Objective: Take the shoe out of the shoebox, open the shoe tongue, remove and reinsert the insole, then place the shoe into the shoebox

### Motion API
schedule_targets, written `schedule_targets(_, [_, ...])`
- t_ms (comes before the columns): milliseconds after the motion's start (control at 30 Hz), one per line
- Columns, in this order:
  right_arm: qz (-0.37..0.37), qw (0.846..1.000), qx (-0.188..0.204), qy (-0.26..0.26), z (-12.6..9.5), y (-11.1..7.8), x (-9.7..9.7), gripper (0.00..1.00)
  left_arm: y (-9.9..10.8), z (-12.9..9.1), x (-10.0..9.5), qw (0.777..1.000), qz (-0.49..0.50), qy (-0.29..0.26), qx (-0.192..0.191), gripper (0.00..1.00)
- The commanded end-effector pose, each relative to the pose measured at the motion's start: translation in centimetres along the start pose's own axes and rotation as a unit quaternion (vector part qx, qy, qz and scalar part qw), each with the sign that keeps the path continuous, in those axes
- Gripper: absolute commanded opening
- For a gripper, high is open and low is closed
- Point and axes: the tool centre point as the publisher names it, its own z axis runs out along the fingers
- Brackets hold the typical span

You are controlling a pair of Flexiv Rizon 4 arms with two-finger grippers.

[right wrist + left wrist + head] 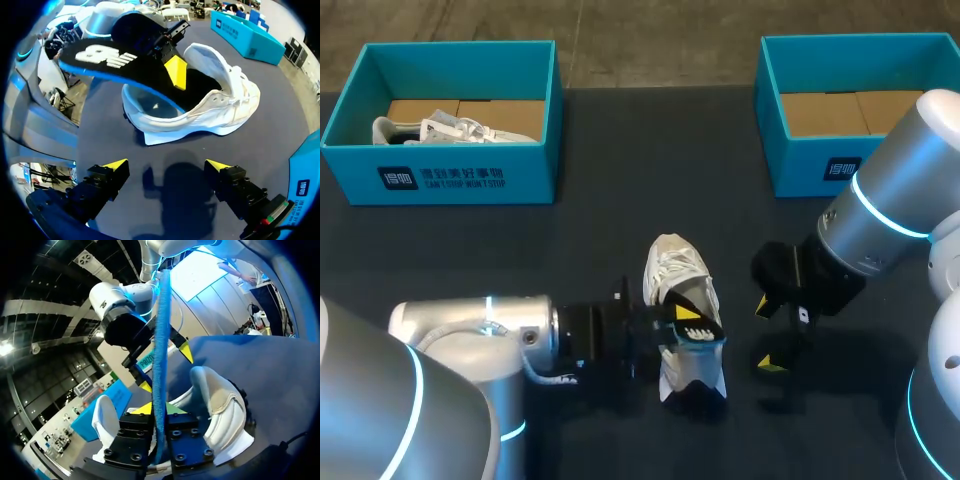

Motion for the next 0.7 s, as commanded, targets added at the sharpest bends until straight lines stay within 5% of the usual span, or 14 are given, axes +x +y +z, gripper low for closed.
schedule_targets(33, [0.001,1.000,0.000,-0.001,0.0,0.0,0.1,1.00,-0.7,-0.6,0.3,1.000,0.003,-0.003,0.005,0.23])
schedule_targets(700, [0.001,1.000,0.000,-0.001,0.0,0.0,0.1,1.00,-3.3,-0.9,1.0,1.000,0.030,0.004,0.009,0.33])
